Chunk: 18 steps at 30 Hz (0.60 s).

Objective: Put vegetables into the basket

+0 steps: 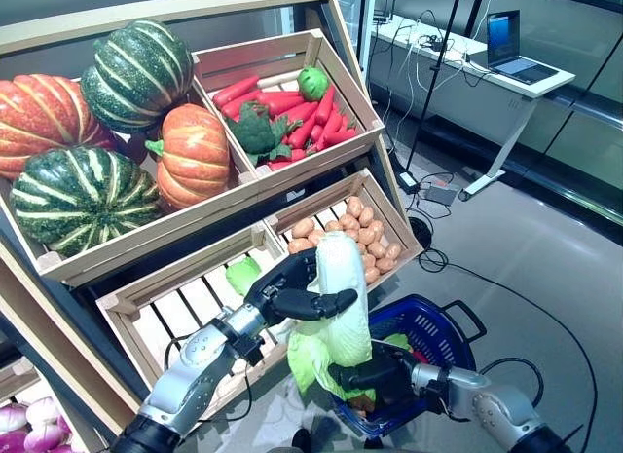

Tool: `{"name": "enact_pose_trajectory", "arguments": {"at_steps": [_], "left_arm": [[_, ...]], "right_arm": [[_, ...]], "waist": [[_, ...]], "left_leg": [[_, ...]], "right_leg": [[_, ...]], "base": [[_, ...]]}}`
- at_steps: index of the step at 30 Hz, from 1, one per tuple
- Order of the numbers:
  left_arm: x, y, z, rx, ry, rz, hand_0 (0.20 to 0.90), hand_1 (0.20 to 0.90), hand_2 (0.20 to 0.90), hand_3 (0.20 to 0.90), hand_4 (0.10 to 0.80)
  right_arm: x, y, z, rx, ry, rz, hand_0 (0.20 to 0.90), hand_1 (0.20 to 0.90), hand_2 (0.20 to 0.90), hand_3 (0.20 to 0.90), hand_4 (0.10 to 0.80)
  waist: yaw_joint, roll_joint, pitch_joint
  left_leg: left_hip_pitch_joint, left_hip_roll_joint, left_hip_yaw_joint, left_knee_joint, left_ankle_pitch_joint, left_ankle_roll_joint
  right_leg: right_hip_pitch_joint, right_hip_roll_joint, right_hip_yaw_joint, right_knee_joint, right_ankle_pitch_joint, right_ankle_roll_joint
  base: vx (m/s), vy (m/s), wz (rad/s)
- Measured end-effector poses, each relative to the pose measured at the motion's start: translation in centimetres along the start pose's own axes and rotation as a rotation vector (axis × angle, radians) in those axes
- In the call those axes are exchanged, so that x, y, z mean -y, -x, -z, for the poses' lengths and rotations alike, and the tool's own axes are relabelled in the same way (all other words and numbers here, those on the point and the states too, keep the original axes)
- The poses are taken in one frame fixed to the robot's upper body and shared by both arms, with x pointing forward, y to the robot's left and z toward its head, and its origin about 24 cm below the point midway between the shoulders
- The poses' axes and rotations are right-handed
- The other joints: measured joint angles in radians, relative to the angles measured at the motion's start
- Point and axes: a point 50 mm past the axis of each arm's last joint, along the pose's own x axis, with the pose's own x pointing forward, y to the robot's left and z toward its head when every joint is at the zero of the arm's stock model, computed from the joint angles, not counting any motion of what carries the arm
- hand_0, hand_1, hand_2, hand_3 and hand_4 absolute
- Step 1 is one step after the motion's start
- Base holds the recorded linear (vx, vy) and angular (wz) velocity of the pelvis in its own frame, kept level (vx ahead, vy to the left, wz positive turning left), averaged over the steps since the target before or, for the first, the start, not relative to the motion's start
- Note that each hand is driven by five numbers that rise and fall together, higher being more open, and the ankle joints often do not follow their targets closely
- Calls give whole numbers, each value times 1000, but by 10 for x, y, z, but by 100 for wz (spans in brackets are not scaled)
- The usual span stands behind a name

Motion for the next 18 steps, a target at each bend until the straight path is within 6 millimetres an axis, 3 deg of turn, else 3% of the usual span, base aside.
{"name": "enact_pose_trajectory", "arguments": {"at_steps": [7,18], "left_arm": [[17,-7,-14,101,58,57,900,900,900,900,800],[11,1,-26,164,59,7,900,900,900,900,800]], "right_arm": [[10,11,-2,108,-58,99,300,300,300,300,400],[17,29,13,271,-249,293,300,300,300,300,400]], "waist": [[-1,3,-1],[-4,14,0]], "left_leg": [[-2,0,0,0,-2,2],[-79,2,0,1,5,-3]], "right_leg": [[-2,0,0,0,-4,2],[-79,2,1,-1,2,3]], "base": [[8,-9,0],[-76,-35,0]]}}
